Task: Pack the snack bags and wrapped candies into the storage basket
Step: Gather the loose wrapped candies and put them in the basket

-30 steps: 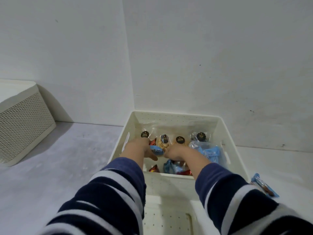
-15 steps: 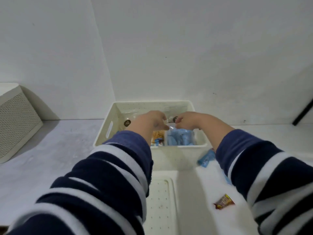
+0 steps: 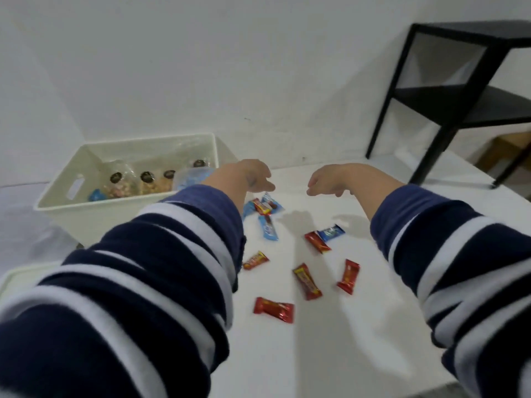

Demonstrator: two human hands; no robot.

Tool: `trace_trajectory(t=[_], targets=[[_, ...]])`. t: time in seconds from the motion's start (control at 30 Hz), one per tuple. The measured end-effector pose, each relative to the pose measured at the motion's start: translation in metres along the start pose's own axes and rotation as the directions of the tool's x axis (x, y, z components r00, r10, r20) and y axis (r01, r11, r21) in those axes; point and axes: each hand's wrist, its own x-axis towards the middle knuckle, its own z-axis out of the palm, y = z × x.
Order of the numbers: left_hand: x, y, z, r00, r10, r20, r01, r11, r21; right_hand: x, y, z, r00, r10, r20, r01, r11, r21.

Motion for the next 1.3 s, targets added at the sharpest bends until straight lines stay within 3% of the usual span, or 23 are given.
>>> trace_trajectory(t=[0.23,0.33,0.57,0.77,1.0,1.3], targets=[[-0.017,0.070,0.073,0.992,-0.099,0.074,0.100,0.995,-0.002,-0.027,0.090,0.056,0.996,-0.038,0.080,0.037,0.999,0.009],[-0.024,0.081,0.109,0.986,-0.138,0.097,0.147,0.986,-0.083,-0.027,0.111,0.086,0.991,-0.093,0.094,0.093,0.996,0.007],[-0.049,0.084,0.199,0.948,-0.308,0.084,0.319,0.925,-0.209,0.012,0.131,0.173,0.991,-0.134,0.005,0.130,0.967,0.217],[-0.060,0.090,0.267,0.871,-0.492,0.018,0.485,0.851,-0.204,0.039,0.127,0.235,0.986,-0.145,-0.087,0.158,0.973,0.166],[-0.032,0.084,0.289,0.859,-0.492,-0.141,0.473,0.868,-0.147,0.079,0.122,0.262,0.941,-0.179,-0.287,0.189,0.982,0.008],[0.020,0.024,0.275,0.883,-0.423,-0.204,0.406,0.906,-0.121,0.135,0.108,0.243,0.916,-0.223,-0.333,0.204,0.975,-0.092]])
